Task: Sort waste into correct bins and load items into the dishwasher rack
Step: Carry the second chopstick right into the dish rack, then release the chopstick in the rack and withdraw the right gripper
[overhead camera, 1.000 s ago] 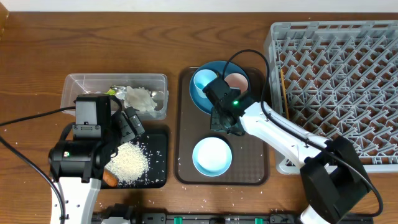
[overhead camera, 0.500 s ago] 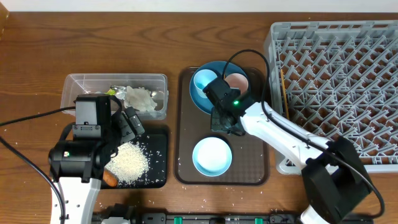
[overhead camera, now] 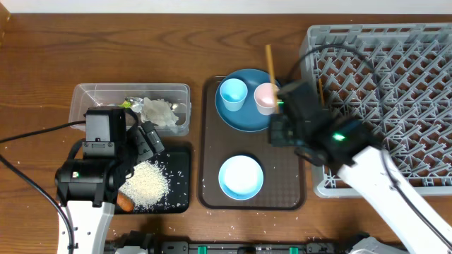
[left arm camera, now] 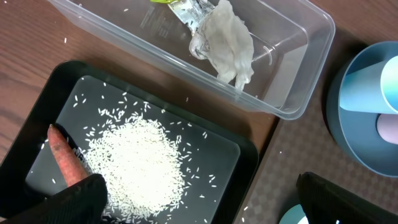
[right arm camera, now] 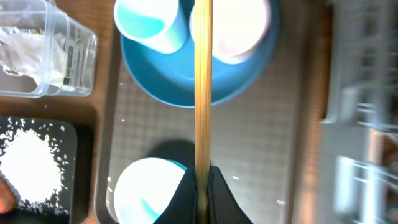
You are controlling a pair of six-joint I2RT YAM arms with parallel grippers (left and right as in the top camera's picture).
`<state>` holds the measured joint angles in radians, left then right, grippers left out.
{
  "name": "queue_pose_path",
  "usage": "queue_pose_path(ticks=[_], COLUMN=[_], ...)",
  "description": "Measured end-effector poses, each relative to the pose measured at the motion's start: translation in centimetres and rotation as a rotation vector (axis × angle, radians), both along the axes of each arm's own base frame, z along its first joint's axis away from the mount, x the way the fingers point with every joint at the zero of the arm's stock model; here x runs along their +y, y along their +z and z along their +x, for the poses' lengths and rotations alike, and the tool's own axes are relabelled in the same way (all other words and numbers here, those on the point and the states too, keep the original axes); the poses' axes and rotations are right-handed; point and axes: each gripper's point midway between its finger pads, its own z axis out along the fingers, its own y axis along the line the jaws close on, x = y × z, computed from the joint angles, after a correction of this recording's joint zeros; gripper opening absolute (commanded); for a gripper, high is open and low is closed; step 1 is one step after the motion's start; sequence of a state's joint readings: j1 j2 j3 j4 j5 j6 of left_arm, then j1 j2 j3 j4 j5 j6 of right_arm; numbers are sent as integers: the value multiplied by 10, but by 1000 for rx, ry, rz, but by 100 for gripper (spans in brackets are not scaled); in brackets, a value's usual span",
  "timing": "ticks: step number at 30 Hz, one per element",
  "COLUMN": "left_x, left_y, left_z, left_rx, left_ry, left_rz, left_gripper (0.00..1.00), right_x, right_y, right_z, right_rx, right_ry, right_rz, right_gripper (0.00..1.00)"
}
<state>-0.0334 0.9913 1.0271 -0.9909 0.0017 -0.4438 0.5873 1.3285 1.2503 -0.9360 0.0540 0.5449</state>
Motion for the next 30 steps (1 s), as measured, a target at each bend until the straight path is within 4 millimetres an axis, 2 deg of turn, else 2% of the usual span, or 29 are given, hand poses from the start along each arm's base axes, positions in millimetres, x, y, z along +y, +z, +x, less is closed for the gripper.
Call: queue_pose_path(ticks=[2, 3, 5, 10, 16, 21, 30], left_x=[0, 0, 0, 0, 0, 0, 0], left_y=[0, 0, 0, 0, 0, 0, 0], left_z=[0, 0, 0, 0, 0, 0, 0], left_rx=[0, 0, -1, 0, 0, 0, 0], left_ry=[0, 0, 0, 0, 0, 0, 0], left_rz=[0, 0, 0, 0, 0, 0, 0], left_gripper=[100, 100, 100, 100, 100, 100, 100], right_x=[-21, -25, -44, -86, -117, -128, -129], right_y=[9, 10, 11, 4, -8, -27, -58], right_z=[-5, -6, -10, -12, -9, -11, -6], right_rx=[-12, -15, -5, 33, 66, 119, 149], right_ry=[-7, -8, -19, -61, -96, -101, -80], right_rz=[-26, -32, -72, -180, -279, -323, -352], right_gripper=[1, 1, 1, 1, 1, 1, 2])
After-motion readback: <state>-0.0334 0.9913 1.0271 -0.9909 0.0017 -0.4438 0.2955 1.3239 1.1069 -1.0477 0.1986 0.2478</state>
